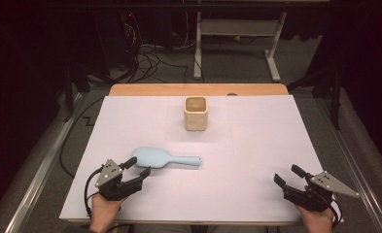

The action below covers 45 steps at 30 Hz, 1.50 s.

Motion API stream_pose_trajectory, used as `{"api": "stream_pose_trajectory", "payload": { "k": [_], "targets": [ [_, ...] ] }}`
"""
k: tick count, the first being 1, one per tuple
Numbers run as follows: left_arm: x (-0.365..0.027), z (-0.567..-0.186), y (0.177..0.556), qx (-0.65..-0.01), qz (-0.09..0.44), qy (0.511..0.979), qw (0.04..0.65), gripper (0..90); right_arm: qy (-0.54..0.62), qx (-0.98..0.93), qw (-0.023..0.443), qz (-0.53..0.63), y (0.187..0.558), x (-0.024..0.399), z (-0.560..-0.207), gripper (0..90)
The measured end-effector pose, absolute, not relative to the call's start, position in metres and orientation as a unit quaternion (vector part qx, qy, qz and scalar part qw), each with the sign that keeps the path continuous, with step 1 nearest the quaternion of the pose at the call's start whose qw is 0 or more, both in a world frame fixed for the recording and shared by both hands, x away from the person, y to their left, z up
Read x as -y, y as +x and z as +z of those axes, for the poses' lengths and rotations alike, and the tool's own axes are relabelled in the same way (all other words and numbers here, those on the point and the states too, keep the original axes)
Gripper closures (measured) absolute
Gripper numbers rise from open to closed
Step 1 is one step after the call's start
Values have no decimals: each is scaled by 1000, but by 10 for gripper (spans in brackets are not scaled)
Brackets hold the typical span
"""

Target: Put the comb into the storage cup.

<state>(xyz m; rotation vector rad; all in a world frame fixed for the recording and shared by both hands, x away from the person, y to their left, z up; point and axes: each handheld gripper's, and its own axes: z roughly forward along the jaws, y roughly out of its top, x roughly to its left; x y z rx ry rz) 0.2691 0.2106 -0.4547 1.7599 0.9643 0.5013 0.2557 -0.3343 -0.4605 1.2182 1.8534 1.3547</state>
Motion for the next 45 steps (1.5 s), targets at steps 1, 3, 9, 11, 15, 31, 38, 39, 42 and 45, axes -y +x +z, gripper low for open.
{"api": "stream_pose_trajectory", "payload": {
  "k": [1,3,9,11,15,31,38,39,42,45],
  "targets": [
    [-210,-455,269,-400,208,732,511,372,452,-688,268,502,256,334,-460,247],
    [-207,-454,270,-399,207,732,511,372,450,-688,268,502,255,334,-460,249],
    [-202,-453,273,-396,203,737,509,372,449,-688,267,503,255,334,-460,252],
    [-201,-453,273,-396,203,736,510,372,448,-688,268,504,255,334,-460,253],
    [-197,-453,275,-394,199,739,510,373,448,-688,267,504,255,334,-460,253],
    [-184,-451,281,-382,191,747,509,373,447,-688,268,505,255,334,-460,254],
    [-178,-451,283,-378,186,750,510,373,447,-688,268,506,255,334,-460,254],
    [-177,-451,284,-378,184,750,511,373,447,-688,267,505,255,334,-460,254],
    [-175,-452,285,-378,181,751,511,373,448,-688,267,506,255,334,-460,254],
    [-172,-452,287,-377,178,753,509,373,448,-687,267,506,255,334,-460,254]
  ]
}}
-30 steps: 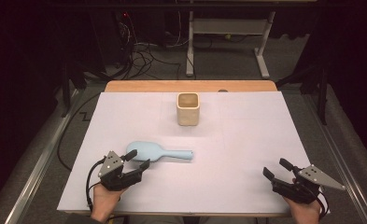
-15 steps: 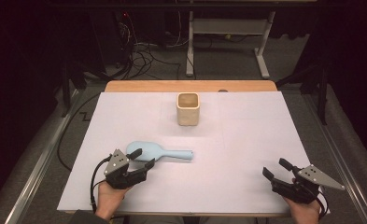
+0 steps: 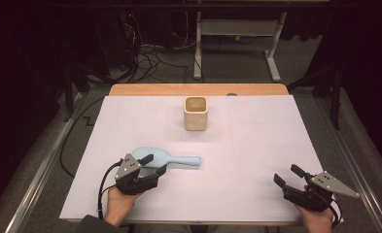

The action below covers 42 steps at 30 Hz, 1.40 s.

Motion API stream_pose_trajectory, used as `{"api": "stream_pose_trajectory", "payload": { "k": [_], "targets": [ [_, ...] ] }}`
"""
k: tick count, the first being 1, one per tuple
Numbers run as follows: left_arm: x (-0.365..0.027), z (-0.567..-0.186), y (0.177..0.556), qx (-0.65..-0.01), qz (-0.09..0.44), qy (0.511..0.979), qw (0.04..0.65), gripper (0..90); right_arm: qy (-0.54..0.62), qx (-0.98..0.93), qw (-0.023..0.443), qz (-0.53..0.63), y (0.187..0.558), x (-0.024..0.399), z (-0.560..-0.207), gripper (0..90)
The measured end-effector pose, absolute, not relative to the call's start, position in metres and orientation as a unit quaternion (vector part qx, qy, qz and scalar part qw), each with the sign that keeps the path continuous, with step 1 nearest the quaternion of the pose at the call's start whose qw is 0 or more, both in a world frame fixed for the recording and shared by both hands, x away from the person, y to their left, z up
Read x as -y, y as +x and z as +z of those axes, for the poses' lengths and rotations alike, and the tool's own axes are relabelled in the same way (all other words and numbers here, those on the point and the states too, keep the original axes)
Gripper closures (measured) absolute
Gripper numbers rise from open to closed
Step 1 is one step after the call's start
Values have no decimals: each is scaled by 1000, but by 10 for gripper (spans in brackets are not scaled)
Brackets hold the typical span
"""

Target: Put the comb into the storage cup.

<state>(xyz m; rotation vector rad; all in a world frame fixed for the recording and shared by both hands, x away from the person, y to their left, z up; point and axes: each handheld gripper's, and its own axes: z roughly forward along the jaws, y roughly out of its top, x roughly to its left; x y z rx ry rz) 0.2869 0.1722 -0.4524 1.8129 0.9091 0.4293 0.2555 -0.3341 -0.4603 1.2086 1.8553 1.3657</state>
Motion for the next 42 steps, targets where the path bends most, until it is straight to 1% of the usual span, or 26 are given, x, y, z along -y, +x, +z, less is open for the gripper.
{"api": "stream_pose_trajectory", "payload": {
  "k": [11,23,34,42],
  "targets": [
    [-164,-451,292,-373,172,755,512,373,447,-688,267,506,256,334,-460,254],
    [-140,-448,299,-345,165,772,508,373,447,-688,266,505,256,334,-460,254],
    [-123,-447,311,-350,152,775,504,382,446,-688,267,506,256,334,-460,256],
    [-113,-445,318,-348,155,777,501,384,445,-688,265,507,256,333,-460,256]
  ]
}}
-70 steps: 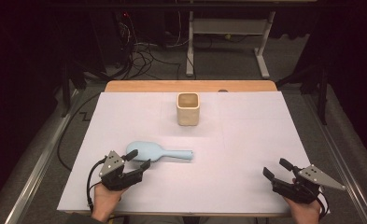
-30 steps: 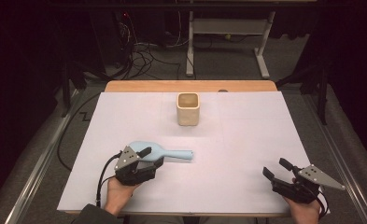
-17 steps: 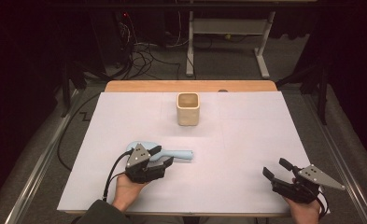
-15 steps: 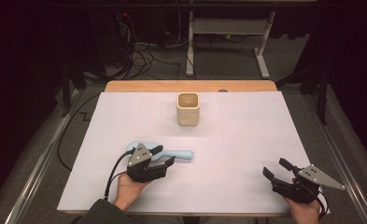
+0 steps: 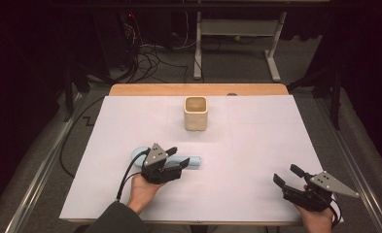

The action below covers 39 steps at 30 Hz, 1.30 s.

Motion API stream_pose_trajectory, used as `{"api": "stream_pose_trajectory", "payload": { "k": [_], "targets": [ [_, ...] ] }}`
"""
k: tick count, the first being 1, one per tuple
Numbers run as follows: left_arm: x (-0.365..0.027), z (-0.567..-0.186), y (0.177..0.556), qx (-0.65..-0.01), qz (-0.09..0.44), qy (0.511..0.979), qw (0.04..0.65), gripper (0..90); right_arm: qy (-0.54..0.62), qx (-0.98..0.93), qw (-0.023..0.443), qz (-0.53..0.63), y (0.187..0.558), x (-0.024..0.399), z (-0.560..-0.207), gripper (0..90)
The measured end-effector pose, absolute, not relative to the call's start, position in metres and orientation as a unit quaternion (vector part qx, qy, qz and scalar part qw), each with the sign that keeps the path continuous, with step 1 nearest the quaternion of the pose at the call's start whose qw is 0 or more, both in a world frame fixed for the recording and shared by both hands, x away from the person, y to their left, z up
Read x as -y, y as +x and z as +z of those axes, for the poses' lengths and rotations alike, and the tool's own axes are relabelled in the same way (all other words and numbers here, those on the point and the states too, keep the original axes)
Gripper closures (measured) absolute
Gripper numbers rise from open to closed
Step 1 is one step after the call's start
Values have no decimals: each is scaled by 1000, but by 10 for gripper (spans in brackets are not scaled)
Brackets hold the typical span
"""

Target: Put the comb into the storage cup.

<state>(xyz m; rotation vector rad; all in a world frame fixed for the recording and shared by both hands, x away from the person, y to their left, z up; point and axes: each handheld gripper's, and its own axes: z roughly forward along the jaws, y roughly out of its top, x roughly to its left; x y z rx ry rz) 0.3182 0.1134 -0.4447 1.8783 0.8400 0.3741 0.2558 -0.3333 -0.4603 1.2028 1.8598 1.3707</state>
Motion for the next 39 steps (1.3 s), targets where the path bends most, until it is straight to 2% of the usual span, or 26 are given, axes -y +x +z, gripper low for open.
{"api": "stream_pose_trajectory", "payload": {
  "k": [23,39],
  "targets": [
    [-88,-434,342,-361,141,796,464,418,442,-690,264,508,256,333,-460,259],
    [-71,-418,375,-397,87,846,345,431,439,-693,262,509,256,334,-460,259]
  ]
}}
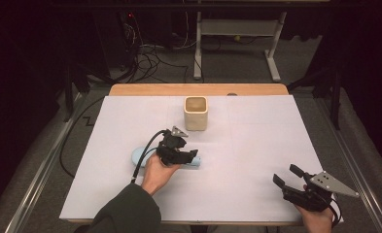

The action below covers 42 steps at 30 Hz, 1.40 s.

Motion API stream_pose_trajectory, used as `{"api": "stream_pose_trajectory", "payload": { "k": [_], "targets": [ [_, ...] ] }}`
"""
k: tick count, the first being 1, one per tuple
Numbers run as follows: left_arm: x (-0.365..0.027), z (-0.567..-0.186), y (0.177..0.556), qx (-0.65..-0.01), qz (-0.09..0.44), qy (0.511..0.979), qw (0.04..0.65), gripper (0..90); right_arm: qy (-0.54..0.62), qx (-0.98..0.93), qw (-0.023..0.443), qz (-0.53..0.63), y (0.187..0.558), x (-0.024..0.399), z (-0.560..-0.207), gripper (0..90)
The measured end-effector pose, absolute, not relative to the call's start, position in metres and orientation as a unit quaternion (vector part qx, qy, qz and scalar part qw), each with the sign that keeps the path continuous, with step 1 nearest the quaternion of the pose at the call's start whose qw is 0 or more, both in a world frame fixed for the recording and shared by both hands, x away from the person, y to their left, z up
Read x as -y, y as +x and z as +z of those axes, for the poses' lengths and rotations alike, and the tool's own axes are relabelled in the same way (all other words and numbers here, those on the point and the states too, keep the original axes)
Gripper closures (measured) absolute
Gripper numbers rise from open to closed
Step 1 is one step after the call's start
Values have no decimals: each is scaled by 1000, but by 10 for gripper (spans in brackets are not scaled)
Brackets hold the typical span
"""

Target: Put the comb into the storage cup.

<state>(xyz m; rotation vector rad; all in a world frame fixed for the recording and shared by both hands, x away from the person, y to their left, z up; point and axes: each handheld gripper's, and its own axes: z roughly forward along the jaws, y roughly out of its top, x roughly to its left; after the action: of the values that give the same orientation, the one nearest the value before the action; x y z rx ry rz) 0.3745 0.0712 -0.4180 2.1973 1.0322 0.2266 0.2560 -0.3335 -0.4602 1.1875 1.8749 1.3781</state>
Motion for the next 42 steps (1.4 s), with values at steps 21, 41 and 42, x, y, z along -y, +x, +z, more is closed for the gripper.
{"api": "stream_pose_trajectory", "payload": {
  "k": [21,41,42],
  "targets": [
    [-52,-430,398,-403,44,873,273,699,439,-693,262,508,256,334,-460,262],
    [-50,-431,395,-392,18,877,276,878,436,-696,263,506,256,334,-461,266],
    [-50,-431,395,-392,18,877,276,879,436,-696,263,506,256,334,-461,266]
  ]
}}
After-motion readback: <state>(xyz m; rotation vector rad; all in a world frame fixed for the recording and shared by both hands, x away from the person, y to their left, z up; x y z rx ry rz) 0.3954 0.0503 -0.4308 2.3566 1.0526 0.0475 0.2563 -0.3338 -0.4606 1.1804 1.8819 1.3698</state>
